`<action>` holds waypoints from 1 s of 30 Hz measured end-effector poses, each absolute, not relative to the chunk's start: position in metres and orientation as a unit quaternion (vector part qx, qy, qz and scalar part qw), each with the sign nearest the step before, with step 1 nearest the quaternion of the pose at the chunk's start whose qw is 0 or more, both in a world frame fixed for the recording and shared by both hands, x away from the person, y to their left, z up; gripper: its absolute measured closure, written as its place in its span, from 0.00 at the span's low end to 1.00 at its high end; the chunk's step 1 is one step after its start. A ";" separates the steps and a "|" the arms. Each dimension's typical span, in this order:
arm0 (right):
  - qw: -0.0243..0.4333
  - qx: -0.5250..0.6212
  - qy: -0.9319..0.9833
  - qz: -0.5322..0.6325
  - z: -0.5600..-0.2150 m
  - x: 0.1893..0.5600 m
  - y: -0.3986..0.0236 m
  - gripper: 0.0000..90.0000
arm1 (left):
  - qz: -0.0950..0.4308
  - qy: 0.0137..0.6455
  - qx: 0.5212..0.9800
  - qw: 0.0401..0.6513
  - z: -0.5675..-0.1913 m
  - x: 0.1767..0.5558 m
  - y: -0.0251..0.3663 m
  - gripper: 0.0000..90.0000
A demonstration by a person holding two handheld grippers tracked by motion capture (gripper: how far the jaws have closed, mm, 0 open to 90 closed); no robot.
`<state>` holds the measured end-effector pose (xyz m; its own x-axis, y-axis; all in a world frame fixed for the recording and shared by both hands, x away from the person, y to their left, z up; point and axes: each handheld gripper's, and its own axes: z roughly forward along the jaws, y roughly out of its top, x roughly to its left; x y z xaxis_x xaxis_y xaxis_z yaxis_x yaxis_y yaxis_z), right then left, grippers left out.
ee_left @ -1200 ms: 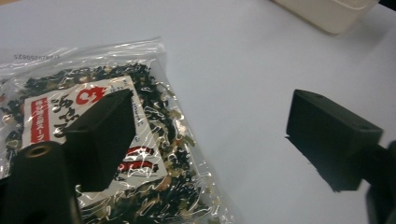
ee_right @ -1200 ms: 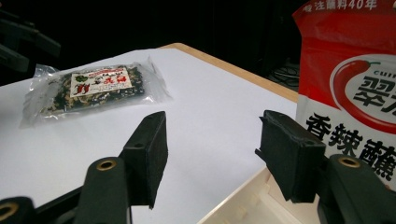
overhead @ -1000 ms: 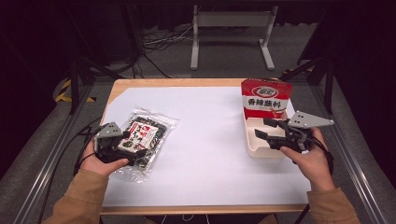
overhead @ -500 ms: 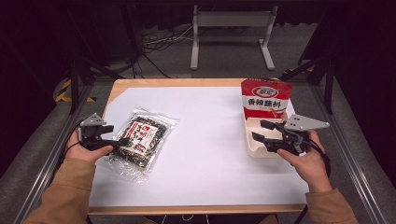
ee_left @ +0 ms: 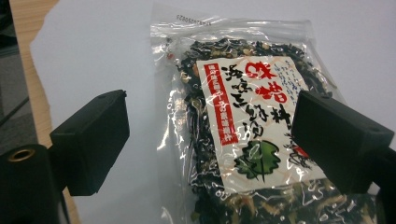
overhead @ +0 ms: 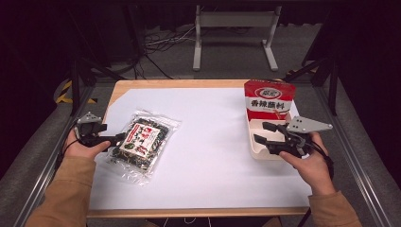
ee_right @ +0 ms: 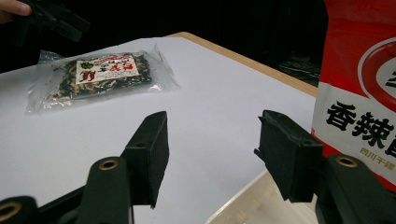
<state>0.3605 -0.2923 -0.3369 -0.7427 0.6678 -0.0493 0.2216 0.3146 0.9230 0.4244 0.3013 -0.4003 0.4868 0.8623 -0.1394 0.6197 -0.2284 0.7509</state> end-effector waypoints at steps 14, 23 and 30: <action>0.215 0.287 0.783 0.508 -0.339 0.361 -0.291 0.46 | 0.105 0.528 0.759 0.366 -0.433 0.446 0.314 0.16; 0.211 0.286 0.787 0.504 -0.342 0.362 -0.288 0.46 | 0.067 0.526 0.768 0.359 -0.442 0.452 0.310 0.16; 0.210 0.287 0.787 0.504 -0.342 0.362 -0.288 0.46 | 0.046 0.519 0.770 0.368 -0.445 0.454 0.305 0.18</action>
<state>0.3619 -0.2881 -0.3421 -0.7464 0.6642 -0.0410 0.2409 0.3272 0.9137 0.4537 0.3053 -0.4450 0.4572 0.8330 -0.3115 0.7657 -0.1905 0.6144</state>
